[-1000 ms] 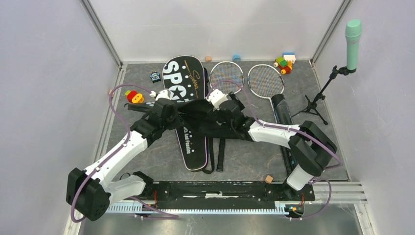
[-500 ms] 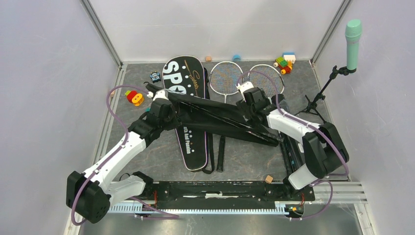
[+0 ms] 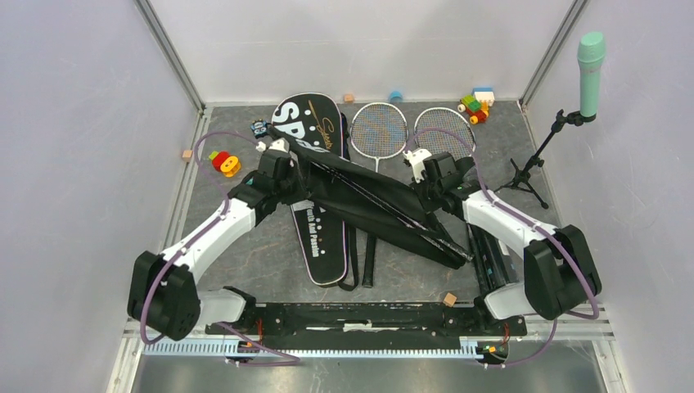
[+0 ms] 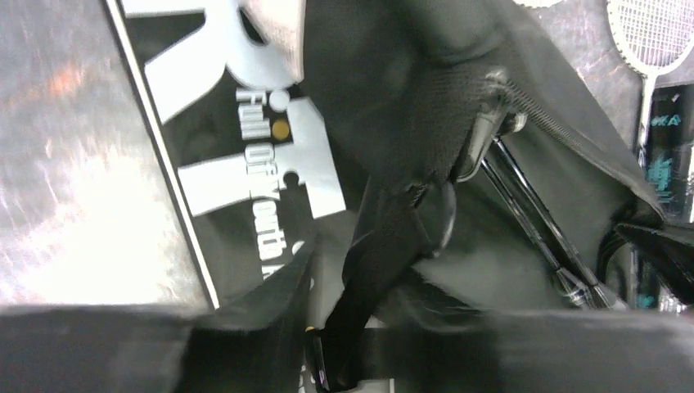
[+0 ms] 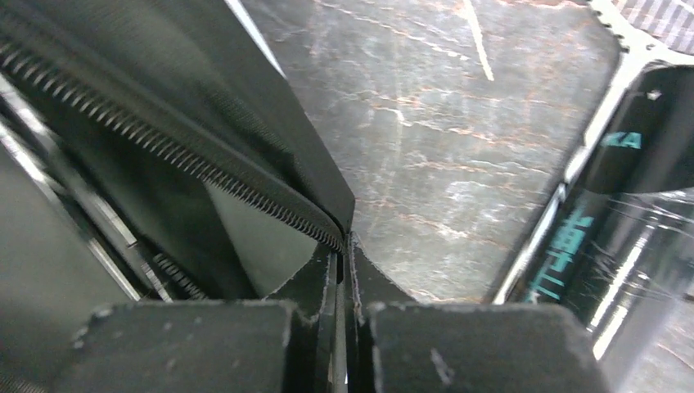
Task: Pack up the badminton gear
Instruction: Adjust the racket in the racket bag.
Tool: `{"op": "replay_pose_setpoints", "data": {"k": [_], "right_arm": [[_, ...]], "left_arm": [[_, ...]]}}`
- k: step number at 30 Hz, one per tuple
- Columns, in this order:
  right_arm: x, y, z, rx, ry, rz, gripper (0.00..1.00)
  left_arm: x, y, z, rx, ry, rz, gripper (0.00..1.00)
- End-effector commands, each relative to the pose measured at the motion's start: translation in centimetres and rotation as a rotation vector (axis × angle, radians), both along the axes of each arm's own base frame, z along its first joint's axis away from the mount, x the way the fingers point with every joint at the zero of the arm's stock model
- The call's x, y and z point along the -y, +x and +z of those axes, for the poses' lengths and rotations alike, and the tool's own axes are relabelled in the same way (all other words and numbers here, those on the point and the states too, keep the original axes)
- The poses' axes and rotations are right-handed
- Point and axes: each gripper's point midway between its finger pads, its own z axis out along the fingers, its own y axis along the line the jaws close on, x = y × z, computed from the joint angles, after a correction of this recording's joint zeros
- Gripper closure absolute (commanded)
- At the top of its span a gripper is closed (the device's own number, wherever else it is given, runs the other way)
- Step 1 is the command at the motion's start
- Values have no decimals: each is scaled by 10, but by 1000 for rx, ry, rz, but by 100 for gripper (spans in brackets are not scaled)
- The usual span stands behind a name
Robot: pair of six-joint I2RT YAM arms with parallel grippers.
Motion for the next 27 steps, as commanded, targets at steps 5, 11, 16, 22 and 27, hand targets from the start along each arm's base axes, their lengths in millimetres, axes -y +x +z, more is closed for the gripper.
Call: {"op": "replay_pose_setpoints", "data": {"k": [5,11,16,22,27], "right_arm": [[-72,-6,44,0,396,125,100],[-70,-2,56,47,414,73,100],[-85,-13,55,5,480,144,100],[-76,-14,47,-3,432,117,100],[-77,-13,46,-12,424,138,100]], "left_arm": [[66,11,58,224,88,-313,0],[92,-48,86,388,169,-562,0],[145,-122,91,543,27,-1082,0],[143,-141,84,586,162,-1221,0],[143,-151,89,627,95,-1213,0]]}}
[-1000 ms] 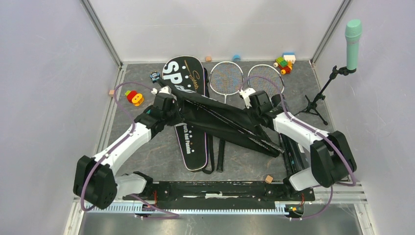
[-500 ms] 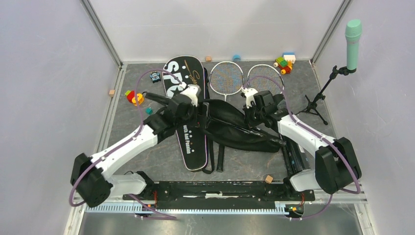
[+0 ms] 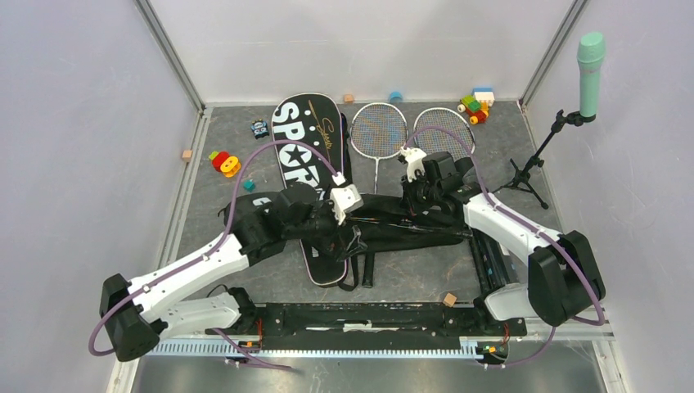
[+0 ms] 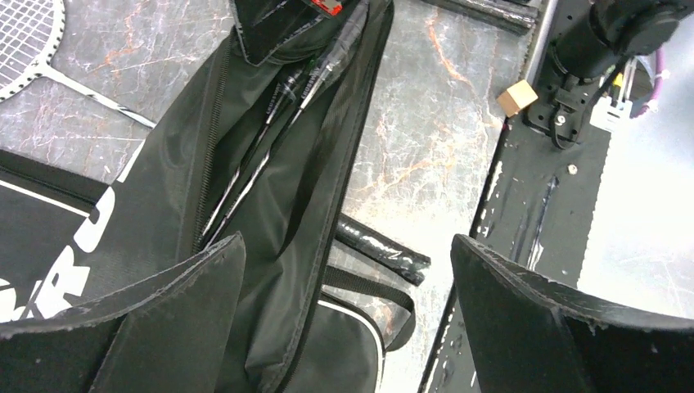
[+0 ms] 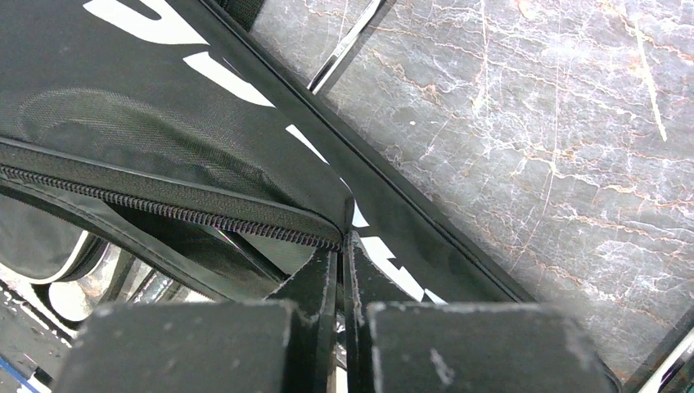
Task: Pack up the badminton gear
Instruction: Adjust the racket in the racket bag.
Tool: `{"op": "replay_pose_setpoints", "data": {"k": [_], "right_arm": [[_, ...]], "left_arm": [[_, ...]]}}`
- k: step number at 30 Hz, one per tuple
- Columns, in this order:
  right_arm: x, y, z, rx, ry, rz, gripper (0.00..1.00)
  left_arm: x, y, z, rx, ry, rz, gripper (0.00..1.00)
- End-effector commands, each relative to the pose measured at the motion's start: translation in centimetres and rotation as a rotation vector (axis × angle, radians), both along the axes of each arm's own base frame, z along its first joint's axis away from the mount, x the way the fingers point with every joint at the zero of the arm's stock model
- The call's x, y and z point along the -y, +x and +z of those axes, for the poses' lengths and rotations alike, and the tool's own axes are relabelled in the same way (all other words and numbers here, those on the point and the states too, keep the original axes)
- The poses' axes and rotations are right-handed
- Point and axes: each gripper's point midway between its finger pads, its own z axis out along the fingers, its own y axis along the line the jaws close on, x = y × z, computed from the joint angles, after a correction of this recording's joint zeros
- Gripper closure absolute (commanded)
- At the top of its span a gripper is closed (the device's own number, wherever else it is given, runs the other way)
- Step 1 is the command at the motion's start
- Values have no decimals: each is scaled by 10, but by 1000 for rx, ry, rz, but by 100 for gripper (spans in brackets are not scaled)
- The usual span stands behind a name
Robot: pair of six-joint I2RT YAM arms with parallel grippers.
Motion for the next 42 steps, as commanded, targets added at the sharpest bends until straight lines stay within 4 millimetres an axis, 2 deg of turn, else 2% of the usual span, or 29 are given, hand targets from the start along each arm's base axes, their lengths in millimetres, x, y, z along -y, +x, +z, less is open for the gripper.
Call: {"op": "replay_pose_setpoints", "data": {"k": [1,2,5,6,9,12,18,24,27,31,34,42], "right_arm": [[-10,12,23,69,54,19,100],[-12,11,23,63,60,32,100],[-17,8,26,44,86,65,100],[-17,7,27,39,95,71,100],[-18,3,25,-7,137,98,100],[-19,-2,24,-56,159,131,100],[-25,-8,22,-118,192,186,100],[-19,-10,21,-130,184,191,100],[-13,-12,16,-141,157,184,100],[-2,-13,9,-142,118,170,100],[4,-8,9,-134,108,153,100],[3,-7,5,-161,133,159,100]], "left_arm": [[12,-9,16,62,-78,-95,0],[21,-13,17,61,-78,-134,0],[47,-20,-3,118,57,-255,0],[54,-20,-15,139,108,-284,0],[73,-1,-42,195,199,-301,0],[79,16,-73,232,304,-309,5],[88,50,-111,319,405,-256,9],[93,66,-121,374,420,-254,14],[89,81,-121,397,437,-211,17],[86,92,-109,396,387,-218,20],[84,87,-93,411,344,-251,20],[88,95,-73,460,297,-277,21]]}}
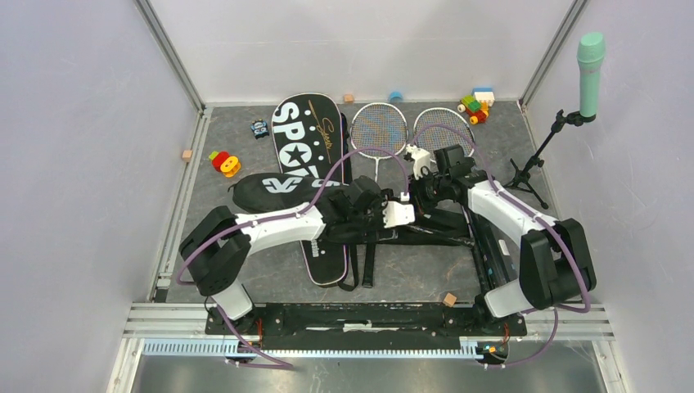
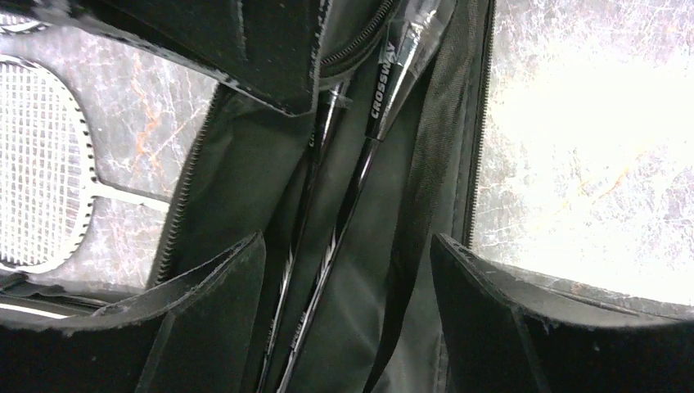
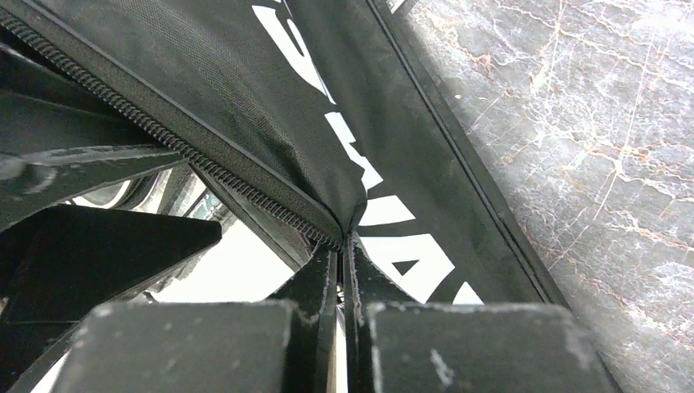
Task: Pack up the badminton gear
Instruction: Adjust the racket in the racket bag.
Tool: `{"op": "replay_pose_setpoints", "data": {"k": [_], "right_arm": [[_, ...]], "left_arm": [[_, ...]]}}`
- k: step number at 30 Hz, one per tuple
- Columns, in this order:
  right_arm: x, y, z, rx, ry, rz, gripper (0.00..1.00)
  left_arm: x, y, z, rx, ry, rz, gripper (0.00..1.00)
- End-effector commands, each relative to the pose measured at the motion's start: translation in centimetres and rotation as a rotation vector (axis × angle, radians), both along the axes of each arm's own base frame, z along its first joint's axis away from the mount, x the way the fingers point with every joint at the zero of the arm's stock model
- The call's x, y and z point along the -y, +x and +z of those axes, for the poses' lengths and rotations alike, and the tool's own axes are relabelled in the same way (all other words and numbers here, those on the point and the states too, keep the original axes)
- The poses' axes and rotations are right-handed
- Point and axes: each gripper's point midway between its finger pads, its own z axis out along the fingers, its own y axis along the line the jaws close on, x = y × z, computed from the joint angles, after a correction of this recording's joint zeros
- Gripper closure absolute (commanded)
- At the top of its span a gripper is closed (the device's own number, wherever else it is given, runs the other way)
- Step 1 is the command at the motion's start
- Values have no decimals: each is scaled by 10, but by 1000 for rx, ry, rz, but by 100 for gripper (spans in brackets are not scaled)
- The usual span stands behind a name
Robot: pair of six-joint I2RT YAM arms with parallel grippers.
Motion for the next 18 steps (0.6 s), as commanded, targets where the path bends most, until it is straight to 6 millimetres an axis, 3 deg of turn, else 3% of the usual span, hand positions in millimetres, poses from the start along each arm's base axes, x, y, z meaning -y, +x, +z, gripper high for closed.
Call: {"op": "replay_pose_setpoints", "data": {"k": [1,4,5,11,15,18], "right_arm": [[-6,2,12,-9,49,25,100],[-12,-1,22,-2,90,43,100],[-13,-3,24,-5,100,50,100],[-20,-14,29,-34,154,86,100],[15,3,10,2,-56,-56,100],[40,12,2,51,-191,-142,100]], "left_arm": [[22,20,43,134,-115,-57,21],[28,39,30,147,-76,-21,23],[29,42,18,124,-39,-12,24],[43,54,-15,77,7,0,33],[37,63,-25,49,11,26,52],[31,69,-39,-3,9,51,61]]}}
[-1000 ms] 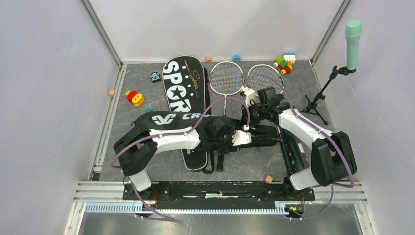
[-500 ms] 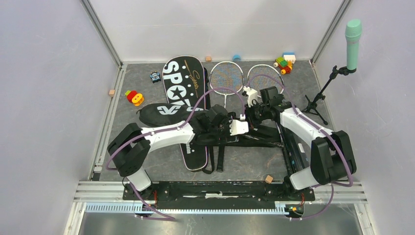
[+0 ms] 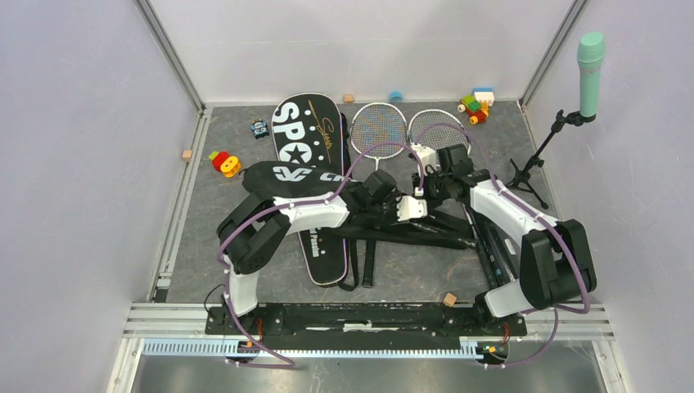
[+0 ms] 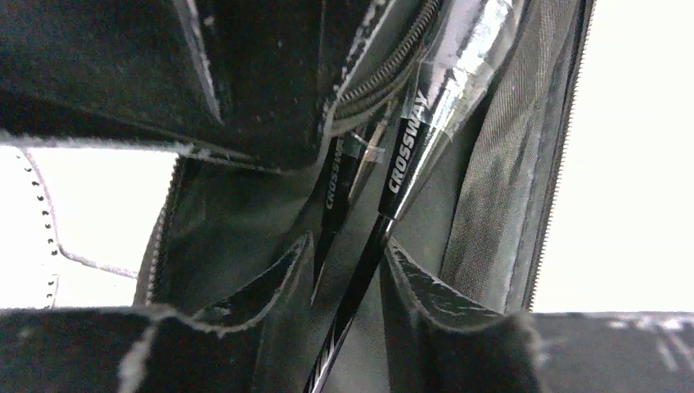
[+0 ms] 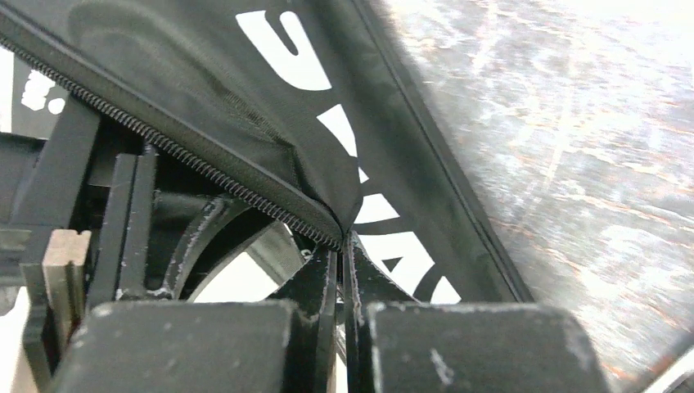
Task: Pack up the badminton gear
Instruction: Adjust the racket in the racket bag.
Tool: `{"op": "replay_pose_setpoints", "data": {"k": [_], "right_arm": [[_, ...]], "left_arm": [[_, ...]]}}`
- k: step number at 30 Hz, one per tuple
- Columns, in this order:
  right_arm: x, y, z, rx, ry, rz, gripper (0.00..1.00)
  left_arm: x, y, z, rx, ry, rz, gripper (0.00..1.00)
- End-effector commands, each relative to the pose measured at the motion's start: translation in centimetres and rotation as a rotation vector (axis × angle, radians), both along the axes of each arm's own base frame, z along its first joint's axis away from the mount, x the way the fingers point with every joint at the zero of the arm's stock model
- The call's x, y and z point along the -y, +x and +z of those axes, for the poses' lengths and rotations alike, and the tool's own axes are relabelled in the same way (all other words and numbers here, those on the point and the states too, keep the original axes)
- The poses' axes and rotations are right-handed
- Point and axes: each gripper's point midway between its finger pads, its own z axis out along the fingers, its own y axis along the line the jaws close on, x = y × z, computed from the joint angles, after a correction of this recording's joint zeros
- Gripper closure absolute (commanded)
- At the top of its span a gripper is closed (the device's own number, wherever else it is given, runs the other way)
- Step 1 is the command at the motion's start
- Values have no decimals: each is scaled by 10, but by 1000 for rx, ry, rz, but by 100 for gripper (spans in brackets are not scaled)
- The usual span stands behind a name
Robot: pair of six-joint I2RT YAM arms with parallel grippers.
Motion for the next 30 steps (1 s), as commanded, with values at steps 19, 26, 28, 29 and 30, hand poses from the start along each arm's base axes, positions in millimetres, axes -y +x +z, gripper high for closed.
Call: {"op": "replay_pose_setpoints", "data": {"k": [19,26,28,29,30], "right_arm": [[6,22,-32,325,-491,-27,38],[-42,-1,-41,289,-293,186,32],[-46,1,-41,295,-277,172,30],[-43,3,-43,294,-293,161,30],[-38,4,-47,287,-322,147,30]], "left_arm": [[-13,32,-16,-144,-100,92,75],[-15,30,-12,-154,-113,89,75],[-15,29,-11,-154,-116,88,75],[-16,29,-11,-156,-115,90,75],[-17,29,-10,-156,-117,92,75]]}}
